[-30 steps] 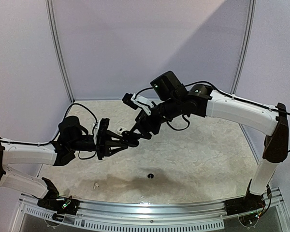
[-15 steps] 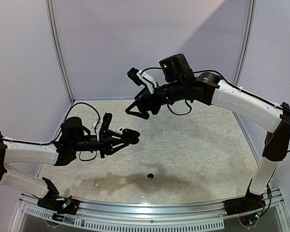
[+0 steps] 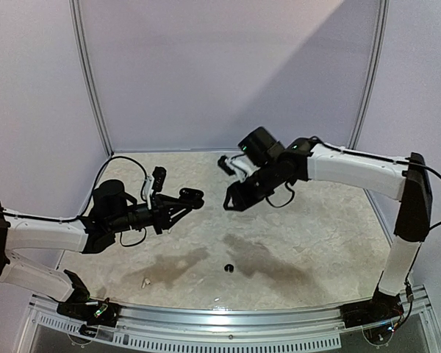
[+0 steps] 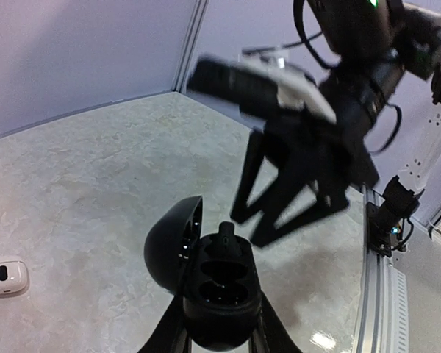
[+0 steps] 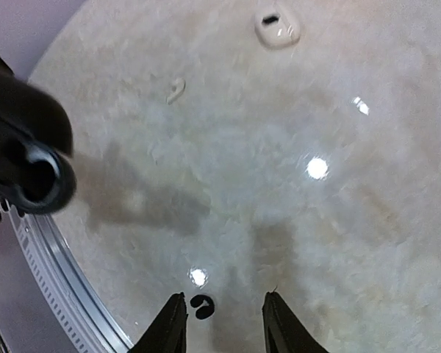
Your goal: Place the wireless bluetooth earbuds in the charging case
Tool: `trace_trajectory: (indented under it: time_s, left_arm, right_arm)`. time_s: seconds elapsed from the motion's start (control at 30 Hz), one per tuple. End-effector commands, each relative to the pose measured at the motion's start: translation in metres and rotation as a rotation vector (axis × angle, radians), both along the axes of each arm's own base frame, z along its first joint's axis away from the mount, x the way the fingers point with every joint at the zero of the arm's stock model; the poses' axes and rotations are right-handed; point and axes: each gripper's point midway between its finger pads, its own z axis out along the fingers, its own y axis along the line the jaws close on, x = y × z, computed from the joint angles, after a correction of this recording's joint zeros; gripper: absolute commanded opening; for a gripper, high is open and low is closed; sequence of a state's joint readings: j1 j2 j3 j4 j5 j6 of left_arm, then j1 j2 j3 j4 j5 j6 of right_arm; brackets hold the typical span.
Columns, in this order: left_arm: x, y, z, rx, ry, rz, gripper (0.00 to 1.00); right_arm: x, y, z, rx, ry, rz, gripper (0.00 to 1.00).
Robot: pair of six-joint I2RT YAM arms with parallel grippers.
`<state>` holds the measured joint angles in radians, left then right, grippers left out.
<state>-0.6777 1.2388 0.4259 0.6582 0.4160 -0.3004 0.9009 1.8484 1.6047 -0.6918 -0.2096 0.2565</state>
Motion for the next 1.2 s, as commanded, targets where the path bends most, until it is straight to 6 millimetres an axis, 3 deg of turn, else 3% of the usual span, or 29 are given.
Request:
trace_trajectory:
  time_s: [0.0, 0.17, 0.37, 0.8, 1.17]
  left_arm:
    - [0.008, 0.011, -0.007, 0.026, 0.005, 0.066, 0.00]
    - [0.009, 0.012, -0.004, 0.021, -0.009, 0.071, 0.00]
    - [0.007, 0.013, -0.003, 0.022, -0.020, 0.070, 0.00]
    - [0.006, 0.012, -0.002, 0.020, -0.031, 0.058, 0.00]
    - [0.006, 0.013, -0.003, 0.024, -0.030, 0.057, 0.00]
  right_arm:
    - [-0.044, -0.005, -0.076, -0.234, 0.112, 0.033, 0.37]
    - [-0.061, 0.012, -0.110, -0.295, 0.145, 0.115, 0.38]
    - [-0.071, 0.000, -0.145, -0.369, 0.186, 0.140, 0.28]
    - [-0.089, -0.007, -0.168, -0.381, 0.254, 0.186, 0.23]
    - [-0.113, -0.003, -0.163, -0.340, 0.298, 0.228, 0.23]
